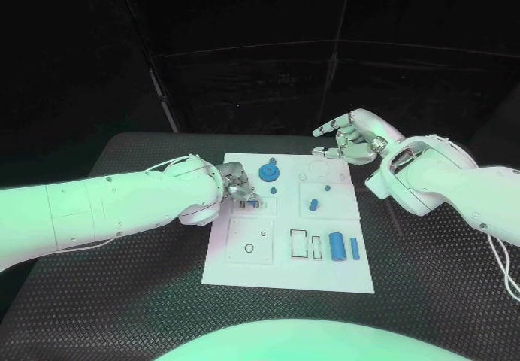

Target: Assemble the parts on the task board

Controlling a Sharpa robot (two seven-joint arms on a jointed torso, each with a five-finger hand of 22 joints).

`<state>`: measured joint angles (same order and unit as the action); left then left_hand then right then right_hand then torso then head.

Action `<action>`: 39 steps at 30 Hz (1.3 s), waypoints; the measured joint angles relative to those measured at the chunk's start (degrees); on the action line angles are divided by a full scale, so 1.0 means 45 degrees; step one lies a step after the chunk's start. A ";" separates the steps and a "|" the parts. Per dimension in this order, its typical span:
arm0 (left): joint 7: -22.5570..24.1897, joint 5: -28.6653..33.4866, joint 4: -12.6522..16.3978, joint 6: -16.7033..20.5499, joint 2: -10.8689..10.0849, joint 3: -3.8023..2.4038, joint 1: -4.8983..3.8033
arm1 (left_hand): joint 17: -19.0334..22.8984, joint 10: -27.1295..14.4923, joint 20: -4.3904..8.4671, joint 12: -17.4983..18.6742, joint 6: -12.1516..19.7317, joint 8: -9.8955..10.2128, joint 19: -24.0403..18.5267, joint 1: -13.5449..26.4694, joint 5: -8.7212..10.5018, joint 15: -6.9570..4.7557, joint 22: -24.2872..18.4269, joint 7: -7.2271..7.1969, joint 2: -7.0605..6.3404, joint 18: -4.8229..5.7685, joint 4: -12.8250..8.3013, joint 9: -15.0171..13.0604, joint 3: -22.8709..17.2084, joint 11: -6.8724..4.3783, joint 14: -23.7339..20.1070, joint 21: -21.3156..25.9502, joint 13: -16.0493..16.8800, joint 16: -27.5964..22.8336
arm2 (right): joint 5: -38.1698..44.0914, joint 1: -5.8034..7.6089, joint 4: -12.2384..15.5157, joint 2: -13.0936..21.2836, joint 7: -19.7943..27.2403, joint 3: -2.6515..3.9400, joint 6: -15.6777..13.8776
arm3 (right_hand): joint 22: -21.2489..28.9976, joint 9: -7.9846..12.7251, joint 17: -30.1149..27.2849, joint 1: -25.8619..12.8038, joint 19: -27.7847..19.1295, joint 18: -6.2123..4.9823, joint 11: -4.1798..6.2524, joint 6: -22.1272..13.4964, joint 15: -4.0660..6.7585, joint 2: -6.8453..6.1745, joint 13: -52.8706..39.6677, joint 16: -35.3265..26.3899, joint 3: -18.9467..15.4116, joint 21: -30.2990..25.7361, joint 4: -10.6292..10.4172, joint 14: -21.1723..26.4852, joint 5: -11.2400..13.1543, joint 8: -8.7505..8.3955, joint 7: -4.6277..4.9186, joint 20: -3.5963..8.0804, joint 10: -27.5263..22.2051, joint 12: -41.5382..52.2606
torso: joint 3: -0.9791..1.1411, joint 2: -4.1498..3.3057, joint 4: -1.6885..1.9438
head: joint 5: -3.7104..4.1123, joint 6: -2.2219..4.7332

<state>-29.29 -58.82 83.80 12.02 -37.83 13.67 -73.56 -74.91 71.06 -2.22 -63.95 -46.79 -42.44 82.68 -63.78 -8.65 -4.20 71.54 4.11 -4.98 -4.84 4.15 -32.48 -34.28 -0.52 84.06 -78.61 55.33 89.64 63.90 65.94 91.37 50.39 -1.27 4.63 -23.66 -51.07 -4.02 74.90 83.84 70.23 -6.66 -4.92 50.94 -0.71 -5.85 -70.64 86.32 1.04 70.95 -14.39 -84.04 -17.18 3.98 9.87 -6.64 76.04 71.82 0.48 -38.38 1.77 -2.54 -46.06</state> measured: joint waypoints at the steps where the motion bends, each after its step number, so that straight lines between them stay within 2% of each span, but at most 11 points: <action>1: 0.0000 -0.0037 -0.0040 0.0013 0.0034 0.0000 0.0013 | 0.0000 0.0001 0.0000 0.0000 0.0000 0.0000 0.0000 0.0000 0.0000 0.0000 0.0000 0.0000 0.0000 0.0000 -0.0013 0.0000 -0.0013 -0.0002 0.0000 0.0000 -0.0007 0.0000 | 0.0000 0.0000 -0.0005 -0.0003 0.0000 0.0000 0.0000 | 0.0000 0.0000 0.0000 0.0000 0.0000 -0.0001 0.0000 0.0000 0.0000 0.0000 0.0000 0.0000 0.0000 0.0000 0.0000 0.0000 0.0000 0.0000 0.0000 0.0000 0.0000 0.0000 | 0.0004 -0.0004 0.0000 | 0.0001 0.0000; 14: -0.0002 -0.0293 -0.0350 -0.0184 0.0392 -0.0018 0.0052 | 0.0000 0.0001 -0.0001 0.0000 -0.0003 0.0003 -0.0001 -0.0002 0.0004 0.0000 -0.0022 0.0004 0.0003 0.0000 0.0004 -0.0011 -0.0068 -0.0001 0.0000 0.0000 -0.0054 0.0000 | 0.0000 -0.0001 -0.0030 -0.0050 0.0005 -0.0001 0.0012 | -0.0001 0.0002 0.0000 0.0000 0.0000 -0.0001 0.0000 0.0000 0.0000 0.0000 0.0000 0.0001 0.0000 0.0000 0.0000 0.0000 0.0000 0.0000 0.0001 0.0001 0.0000 0.0000 | 0.0020 -0.0026 0.0015 | -0.0024 -0.0046; 29: -0.0001 -0.0348 -0.0419 -0.0802 0.0456 -0.0053 0.0026 | 0.0000 -0.0003 -0.0002 0.0000 -0.0006 0.0003 -0.0002 -0.0016 0.0047 0.0000 -0.0051 0.0007 0.0017 -0.0001 0.0025 -0.0022 -0.0114 0.0003 0.0000 0.0000 -0.0084 0.0000 | -0.0001 -0.0001 -0.0060 -0.0080 0.0005 -0.0001 0.0062 | 0.0013 -0.0008 0.0000 0.0000 0.0000 -0.0001 0.0000 0.0000 0.0000 0.0000 0.0000 0.0002 0.0000 0.0000 0.0000 0.0000 0.0000 0.0000 0.0001 0.0000 0.0000 0.0000 | 0.0026 -0.0024 0.0016 | 0.0006 -0.0157; 39: 0.0005 -0.0358 -0.0475 -0.1237 0.0463 -0.0067 0.0010 | 0.0001 -0.0005 -0.0002 0.0001 -0.0006 0.0010 -0.0002 -0.0017 0.0000 0.0000 -0.0050 0.0009 0.0017 -0.0001 0.0025 -0.0010 -0.0115 0.0005 0.0000 0.0001 -0.0082 0.0000 | -0.0007 -0.0001 -0.0107 -0.0101 0.0006 -0.0001 0.0108 | 0.0046 -0.0007 0.0009 -0.0053 -0.0028 -0.0002 0.0000 -0.0001 0.0000 0.0053 0.0000 0.0003 0.0000 -0.0045 0.0000 0.0000 0.0000 0.0000 0.0001 0.0029 0.0000 0.0000 | 0.0024 -0.0012 0.0018 | -0.0068 -0.0209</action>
<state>-29.26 -60.43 81.66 6.45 -35.74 13.36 -73.51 -74.91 71.04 -2.23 -63.95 -46.82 -42.39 82.67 -63.86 -8.66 -4.20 71.32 4.15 -4.90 -4.85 4.27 -32.53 -34.80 -0.50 84.06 -78.61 54.96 89.64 63.87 65.94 90.89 49.93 -1.24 4.63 -23.17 -50.86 -4.05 74.94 83.60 70.10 -6.67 -4.92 50.94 -0.71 -5.61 -70.63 86.34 1.04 70.75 -14.39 -84.04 -17.18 3.98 9.87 -6.52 76.04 71.82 0.59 -38.44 1.86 -2.85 -47.00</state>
